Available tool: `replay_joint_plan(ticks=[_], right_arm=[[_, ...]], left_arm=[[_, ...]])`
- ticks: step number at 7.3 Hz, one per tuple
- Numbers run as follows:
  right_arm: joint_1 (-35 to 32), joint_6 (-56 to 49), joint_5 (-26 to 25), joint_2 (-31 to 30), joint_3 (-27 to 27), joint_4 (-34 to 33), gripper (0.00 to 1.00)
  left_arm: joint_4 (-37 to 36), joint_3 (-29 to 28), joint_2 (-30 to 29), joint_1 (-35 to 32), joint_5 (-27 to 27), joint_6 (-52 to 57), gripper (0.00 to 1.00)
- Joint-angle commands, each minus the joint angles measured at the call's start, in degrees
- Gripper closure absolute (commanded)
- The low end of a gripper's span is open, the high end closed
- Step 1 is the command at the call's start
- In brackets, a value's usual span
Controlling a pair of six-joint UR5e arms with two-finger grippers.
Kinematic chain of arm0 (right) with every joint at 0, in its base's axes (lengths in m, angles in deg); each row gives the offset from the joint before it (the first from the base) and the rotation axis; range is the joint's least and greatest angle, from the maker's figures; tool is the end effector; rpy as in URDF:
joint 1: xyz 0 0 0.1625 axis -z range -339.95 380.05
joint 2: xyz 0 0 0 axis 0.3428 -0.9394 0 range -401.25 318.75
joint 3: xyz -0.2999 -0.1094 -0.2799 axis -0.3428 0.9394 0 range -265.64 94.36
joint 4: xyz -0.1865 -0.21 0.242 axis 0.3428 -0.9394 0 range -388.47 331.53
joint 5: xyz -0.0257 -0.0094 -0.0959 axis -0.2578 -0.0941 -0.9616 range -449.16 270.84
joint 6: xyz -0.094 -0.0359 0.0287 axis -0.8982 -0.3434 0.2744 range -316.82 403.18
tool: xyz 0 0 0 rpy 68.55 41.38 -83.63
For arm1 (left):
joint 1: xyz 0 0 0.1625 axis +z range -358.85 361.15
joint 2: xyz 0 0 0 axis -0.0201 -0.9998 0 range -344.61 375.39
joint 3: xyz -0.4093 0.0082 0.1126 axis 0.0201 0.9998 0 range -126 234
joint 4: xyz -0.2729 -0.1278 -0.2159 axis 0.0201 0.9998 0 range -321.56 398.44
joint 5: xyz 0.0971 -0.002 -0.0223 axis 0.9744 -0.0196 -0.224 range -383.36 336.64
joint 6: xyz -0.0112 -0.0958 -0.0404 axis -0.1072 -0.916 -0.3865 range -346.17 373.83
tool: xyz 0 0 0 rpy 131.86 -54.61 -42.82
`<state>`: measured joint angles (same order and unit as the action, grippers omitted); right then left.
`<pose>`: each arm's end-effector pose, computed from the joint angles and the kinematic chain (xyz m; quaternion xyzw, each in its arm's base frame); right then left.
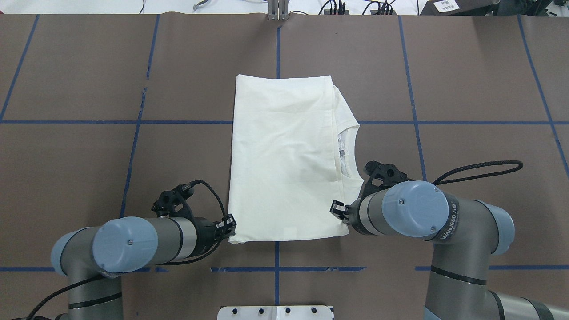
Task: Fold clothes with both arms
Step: 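Grasp the near edge of the shirt with both grippers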
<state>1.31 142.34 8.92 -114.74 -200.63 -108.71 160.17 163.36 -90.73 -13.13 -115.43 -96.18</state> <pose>-0.4571 -0.2803 0.3274 -0.0273 -0.4352 0.1872 0.8802 0.4860 -0.2574 0.3183 -0.0426 0.5519 -0.2360 0.7987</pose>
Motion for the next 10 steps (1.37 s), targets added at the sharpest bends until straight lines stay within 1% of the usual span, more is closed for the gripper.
replay_joint_plan(ticks=[1,2,3,4,6,7,8,9,10], right_arm=[[4.8,0.1,0.6,-0.2,-4.2,-0.1,1.0],[7.5,0.1,0.6,-1.7,-6.6,-0.1,1.0],[9.8,0.1,0.5,-5.4,-9.7,0.0,1.0],[11.5,0.1,0.0,-7.3,-10.8,0.2,1.0],[11.6,0.0,-0.1,-8.1,-11.8,0.2,1.0],[11.6,-0.1,0.2,-10.2,-14.3,0.3,1.0],[11.5,-0.1,0.4,-11.7,-16.1,0.4,1.0],[10.1,-0.1,0.4,-11.6,-16.9,0.4,1.0],[6.4,-0.1,0.4,-10.6,-17.0,0.4,1.0]], left_arm=[[0.0,6.1,4.4,0.0,-1.2,3.1,1.0],[0.0,7.2,4.3,0.2,-0.9,2.2,1.0],[-0.3,8.8,4.1,1.6,-0.9,-3.2,1.0],[-0.4,10.8,4.0,4.8,-0.6,-6.5,1.0],[-0.4,13.5,4.0,8.7,2.1,-10.6,1.0],[-2.6,14.8,4.0,11.6,4.5,-12.3,1.0],[-4.7,15.5,3.8,13.0,5.2,-12.8,1.0],[-6.3,18.5,3.6,12.5,5.1,-12.7,1.0],[-10.9,20.3,3.0,10.3,5.1,-11.7,1.0]])
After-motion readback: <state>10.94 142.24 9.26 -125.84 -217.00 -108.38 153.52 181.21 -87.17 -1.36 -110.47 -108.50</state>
